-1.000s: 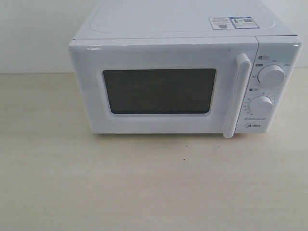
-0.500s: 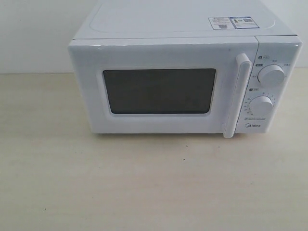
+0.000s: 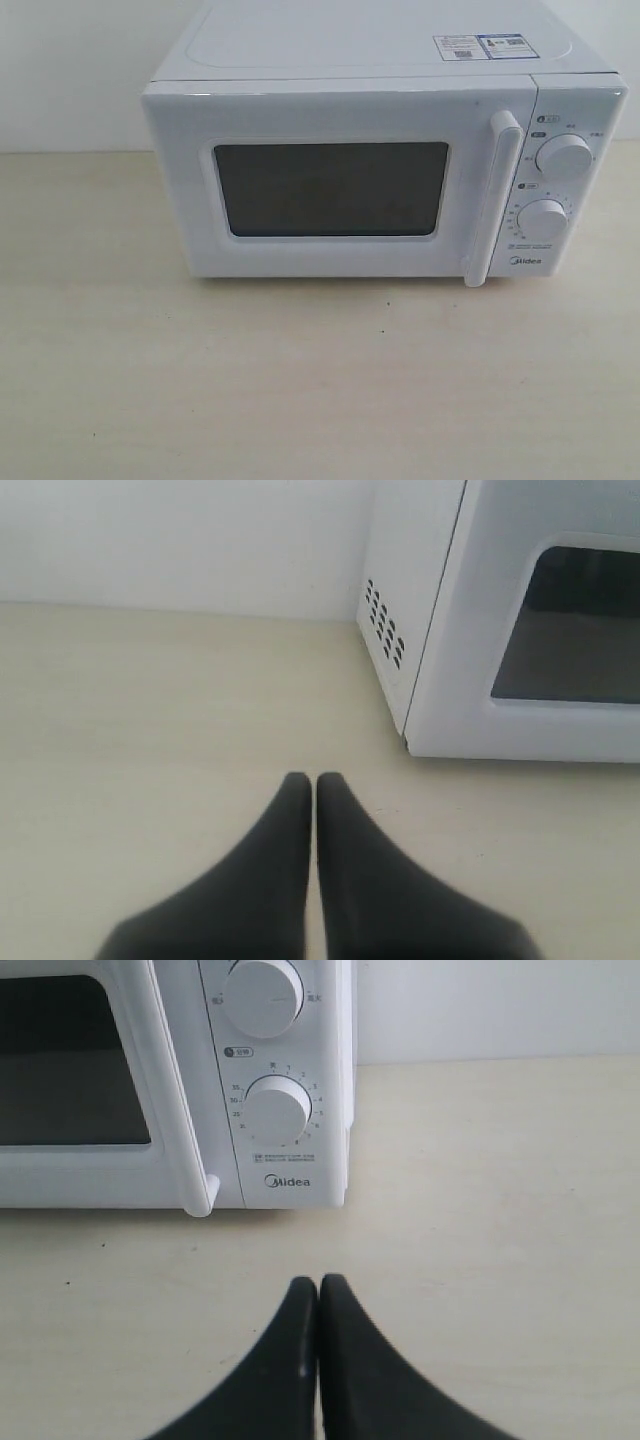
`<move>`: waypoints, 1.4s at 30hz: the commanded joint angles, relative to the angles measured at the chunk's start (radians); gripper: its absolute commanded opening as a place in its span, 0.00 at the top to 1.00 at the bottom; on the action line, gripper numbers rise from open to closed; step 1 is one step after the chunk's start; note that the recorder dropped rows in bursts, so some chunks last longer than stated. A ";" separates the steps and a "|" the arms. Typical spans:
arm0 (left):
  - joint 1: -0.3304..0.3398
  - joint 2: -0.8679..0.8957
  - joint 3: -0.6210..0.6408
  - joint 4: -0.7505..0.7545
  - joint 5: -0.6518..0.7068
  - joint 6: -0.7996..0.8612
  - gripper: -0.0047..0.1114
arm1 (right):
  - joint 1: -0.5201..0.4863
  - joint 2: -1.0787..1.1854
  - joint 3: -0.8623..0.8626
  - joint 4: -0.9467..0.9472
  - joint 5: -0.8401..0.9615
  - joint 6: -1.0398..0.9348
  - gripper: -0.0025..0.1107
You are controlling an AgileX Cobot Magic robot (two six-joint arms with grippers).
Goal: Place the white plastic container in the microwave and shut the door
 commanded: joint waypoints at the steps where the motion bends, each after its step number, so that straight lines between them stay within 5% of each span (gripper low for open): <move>1: 0.003 -0.004 0.003 0.012 0.004 0.054 0.92 | -0.002 -0.004 0.000 0.003 -0.011 -0.002 0.98; 9: 0.083 -0.004 0.003 0.002 0.004 -0.042 0.92 | -0.002 -0.004 0.000 0.003 -0.011 -0.002 0.98; 42: 0.085 -0.004 0.003 0.002 0.004 -0.023 0.92 | -0.002 -0.004 0.000 0.003 -0.011 -0.002 0.98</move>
